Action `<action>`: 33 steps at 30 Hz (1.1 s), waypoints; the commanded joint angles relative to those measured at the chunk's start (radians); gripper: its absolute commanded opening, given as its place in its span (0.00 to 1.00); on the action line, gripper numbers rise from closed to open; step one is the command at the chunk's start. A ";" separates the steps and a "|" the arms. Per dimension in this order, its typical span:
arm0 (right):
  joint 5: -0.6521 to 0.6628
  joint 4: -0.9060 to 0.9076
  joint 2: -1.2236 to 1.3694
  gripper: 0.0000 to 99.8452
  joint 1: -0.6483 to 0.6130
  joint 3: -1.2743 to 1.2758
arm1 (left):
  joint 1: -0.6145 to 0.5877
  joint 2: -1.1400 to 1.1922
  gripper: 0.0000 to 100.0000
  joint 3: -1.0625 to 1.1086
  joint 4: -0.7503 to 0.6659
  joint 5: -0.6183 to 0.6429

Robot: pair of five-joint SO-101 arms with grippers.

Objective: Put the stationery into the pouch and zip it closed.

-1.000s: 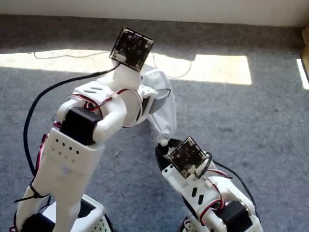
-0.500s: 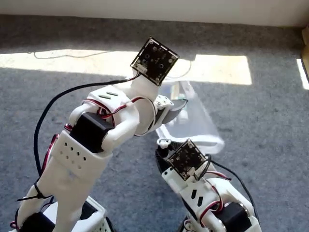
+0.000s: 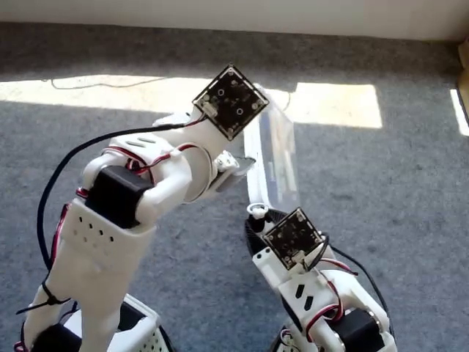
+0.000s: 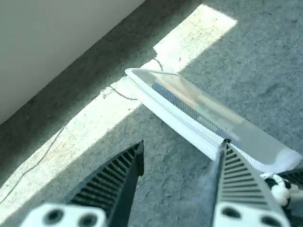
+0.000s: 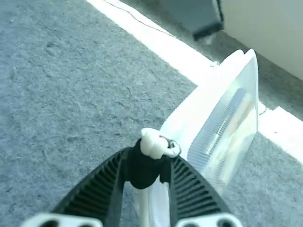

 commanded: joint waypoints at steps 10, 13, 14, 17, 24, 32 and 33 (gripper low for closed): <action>0.009 -0.028 -0.007 0.02 0.021 -0.013 | -0.070 -0.008 0.25 0.104 -0.204 0.224; 0.009 -0.028 -0.007 0.02 0.019 -0.012 | -0.036 -0.008 0.25 0.259 -0.376 0.278; 0.009 -0.028 -0.007 0.02 0.019 -0.012 | -0.028 -0.008 0.25 0.306 -0.430 0.292; 0.009 -0.028 -0.007 0.02 0.019 -0.012 | -0.022 -0.008 0.25 0.427 -0.580 0.336; 0.009 -0.025 -0.007 0.02 0.019 -0.010 | -0.010 -0.005 0.25 0.596 -0.735 0.344; 0.009 -0.022 -0.007 0.02 0.025 -0.019 | -0.039 -0.013 0.25 0.769 -0.733 0.244; 0.009 -0.021 -0.007 0.02 0.025 -0.019 | -0.054 -0.015 0.25 0.786 -0.733 0.244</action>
